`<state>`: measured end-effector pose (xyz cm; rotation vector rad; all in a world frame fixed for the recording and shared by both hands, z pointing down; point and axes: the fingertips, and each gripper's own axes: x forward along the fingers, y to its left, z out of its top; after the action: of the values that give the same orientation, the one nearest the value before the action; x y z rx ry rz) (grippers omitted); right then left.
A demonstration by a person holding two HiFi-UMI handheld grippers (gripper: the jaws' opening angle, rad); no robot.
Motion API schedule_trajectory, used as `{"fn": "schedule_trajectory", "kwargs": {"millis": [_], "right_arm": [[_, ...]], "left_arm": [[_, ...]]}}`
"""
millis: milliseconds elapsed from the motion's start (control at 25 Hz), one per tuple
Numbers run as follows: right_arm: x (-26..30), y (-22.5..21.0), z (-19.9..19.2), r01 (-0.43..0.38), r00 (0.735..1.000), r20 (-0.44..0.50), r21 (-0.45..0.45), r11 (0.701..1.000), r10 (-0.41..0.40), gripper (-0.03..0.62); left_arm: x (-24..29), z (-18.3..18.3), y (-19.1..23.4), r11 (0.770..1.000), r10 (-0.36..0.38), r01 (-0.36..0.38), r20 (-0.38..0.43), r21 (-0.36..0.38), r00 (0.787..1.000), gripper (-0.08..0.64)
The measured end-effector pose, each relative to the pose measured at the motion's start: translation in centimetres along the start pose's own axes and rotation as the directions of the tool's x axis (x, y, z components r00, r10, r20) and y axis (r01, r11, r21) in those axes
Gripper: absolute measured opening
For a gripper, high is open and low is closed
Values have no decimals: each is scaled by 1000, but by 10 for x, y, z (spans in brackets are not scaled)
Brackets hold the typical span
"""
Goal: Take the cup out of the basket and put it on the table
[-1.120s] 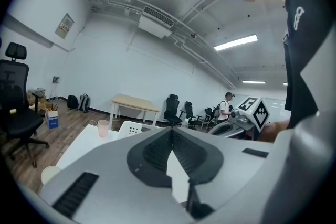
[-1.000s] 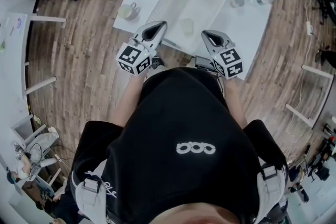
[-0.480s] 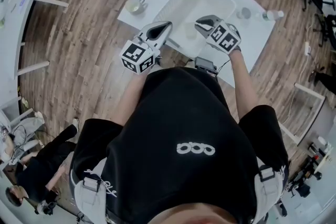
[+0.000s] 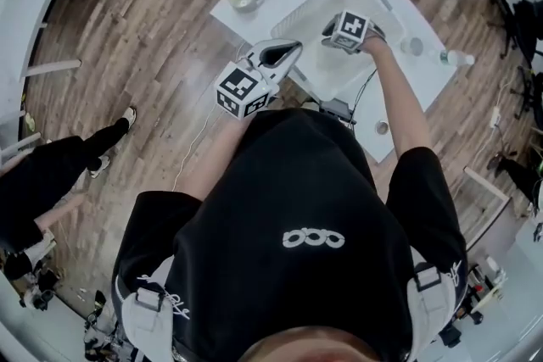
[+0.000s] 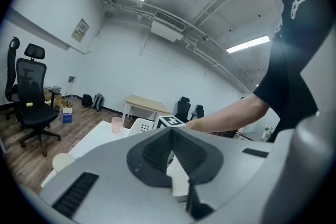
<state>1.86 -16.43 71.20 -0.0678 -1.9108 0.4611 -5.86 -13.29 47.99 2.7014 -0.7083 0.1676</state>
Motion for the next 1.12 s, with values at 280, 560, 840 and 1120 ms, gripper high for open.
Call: {"fn": "schedule_trajectory", "kwargs": {"millis": [280,560,840,1120], "right_arm": [[48,-7,-27,-152,983,-88,73,986,158,143],[63,2,-35,-264,956,-105,90,960,273,143],[63,12,-30,-354,930,-63,105,930,361,96],[58,26,-26,-425,900,-44,134,895,433,34]], "left_arm": [[-1,-14,-4,1000,23,-23,-27,-7,999,8],[-7,-21,-5,997,72,-73,-51,-22,996,8],[-9,-26,-10,995,99,-101,-68,-26,993,8],[-17,-28,-4,994,106,-108,-59,-29,993,8]]}}
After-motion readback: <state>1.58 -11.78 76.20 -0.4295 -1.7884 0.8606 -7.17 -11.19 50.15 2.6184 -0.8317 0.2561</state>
